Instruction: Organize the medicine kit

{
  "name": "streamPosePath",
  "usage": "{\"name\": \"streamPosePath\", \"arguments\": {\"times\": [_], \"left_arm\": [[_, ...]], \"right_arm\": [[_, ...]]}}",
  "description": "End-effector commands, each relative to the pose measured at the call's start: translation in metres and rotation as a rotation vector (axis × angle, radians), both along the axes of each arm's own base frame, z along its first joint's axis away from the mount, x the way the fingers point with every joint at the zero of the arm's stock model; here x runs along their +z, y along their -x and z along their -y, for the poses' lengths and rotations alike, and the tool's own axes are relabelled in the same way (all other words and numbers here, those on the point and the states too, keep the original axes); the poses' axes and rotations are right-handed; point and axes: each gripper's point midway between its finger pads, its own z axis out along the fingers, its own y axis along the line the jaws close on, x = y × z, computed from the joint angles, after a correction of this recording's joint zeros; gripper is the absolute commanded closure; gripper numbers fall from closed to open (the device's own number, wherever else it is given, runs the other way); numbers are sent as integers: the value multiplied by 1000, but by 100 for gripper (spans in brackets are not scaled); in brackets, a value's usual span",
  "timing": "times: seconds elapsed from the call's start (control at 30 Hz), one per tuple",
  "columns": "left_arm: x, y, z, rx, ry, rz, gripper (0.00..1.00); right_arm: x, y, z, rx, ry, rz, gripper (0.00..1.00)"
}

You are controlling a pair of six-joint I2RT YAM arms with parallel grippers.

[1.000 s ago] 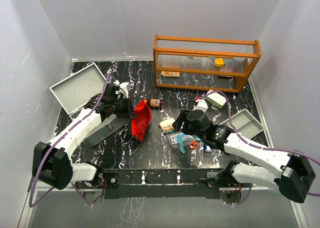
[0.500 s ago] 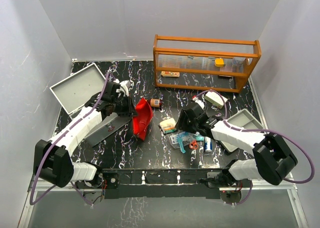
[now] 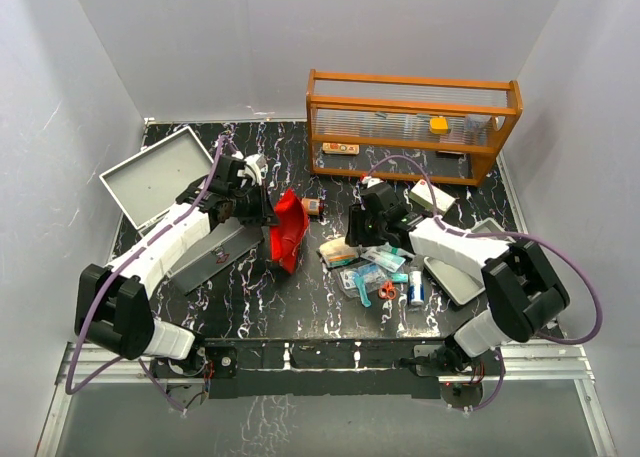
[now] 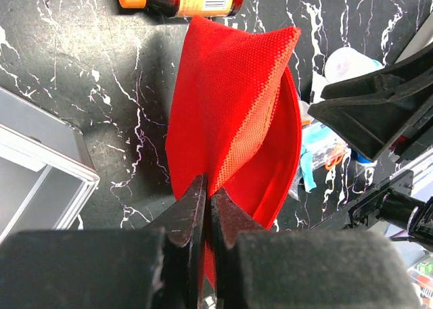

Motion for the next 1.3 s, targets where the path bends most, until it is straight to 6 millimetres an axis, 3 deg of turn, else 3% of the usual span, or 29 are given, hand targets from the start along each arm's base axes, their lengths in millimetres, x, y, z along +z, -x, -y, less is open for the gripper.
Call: {"name": "streamPosePath", "arguments": {"times": [0.0,0.13,0.3,0.53,0.67,0.9,1.07,1.27], "left_arm": [[8,-2,8,-29,28,3,100],[6,-1,9,-29,34,2,100],[6,-4,7,-21,19,20,100],[0,-5,7,-31,10,9,100],[-1,-4,6,-34,5,10,100],[0,-3,5,-37,1,22,100],[1,-3,6,-40,12,28,100],[-2,-1,7,-49,21,32,100]], "right_arm": [[3,-3,-11,148,-26,2,65],[-4,-3,-18,173,-46,-34,70],[-20,11,-27,189,-102,-117,78],[-37,19,-25,81,-76,-182,83],[-38,14,-21,13,-47,-192,78],[-1,-2,-26,-8,-80,-100,63],[-8,-1,-29,-16,-83,-138,52],[-22,2,-34,-19,-96,-190,50]]}}
